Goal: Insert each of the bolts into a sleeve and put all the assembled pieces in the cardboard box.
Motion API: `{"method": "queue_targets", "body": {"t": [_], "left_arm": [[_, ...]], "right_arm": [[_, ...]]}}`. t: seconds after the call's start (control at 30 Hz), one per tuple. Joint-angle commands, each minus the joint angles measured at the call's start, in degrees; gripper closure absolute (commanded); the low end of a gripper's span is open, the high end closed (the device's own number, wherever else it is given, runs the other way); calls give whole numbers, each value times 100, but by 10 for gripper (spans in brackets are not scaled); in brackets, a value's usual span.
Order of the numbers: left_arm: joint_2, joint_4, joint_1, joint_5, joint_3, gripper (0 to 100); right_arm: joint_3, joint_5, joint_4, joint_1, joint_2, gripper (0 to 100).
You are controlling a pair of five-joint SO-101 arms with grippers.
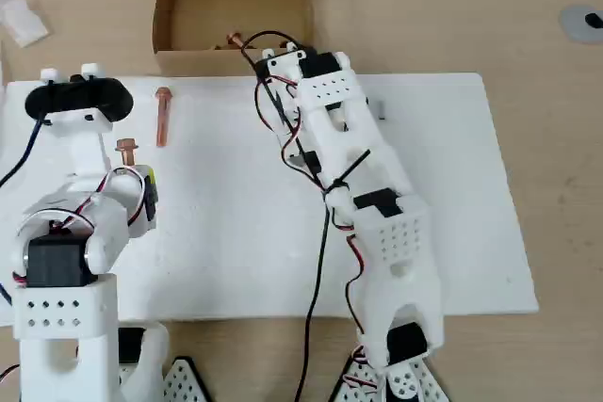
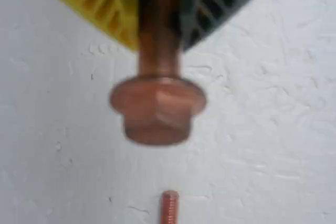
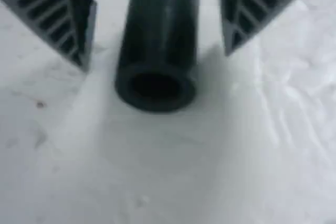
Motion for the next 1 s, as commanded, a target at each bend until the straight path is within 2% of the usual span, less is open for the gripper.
{"method": "queue_targets", "body": {"t": [0.0, 0.27, 0.53, 0.67, 0.83, 0.97], "left_arm": [[-119, -88, 79, -35, -35, 994], [-119, -88, 79, -35, -35, 994], [-119, -88, 79, -35, -35, 994], [-119, -97, 44, -35, -53, 994], [-119, -141, 35, -35, -158, 994], [-127, -132, 26, -18, -431, 994]], "right_arm": [[22, 44, 79, -57, 4, 799], [31, 18, 88, -57, 4, 991], [-13, 9, 97, -57, -22, 988], [-400, -62, 545, -145, -171, 988], [-1437, -255, 1213, -488, -734, 988], [-1833, -176, 1222, -901, -1666, 988]]}}
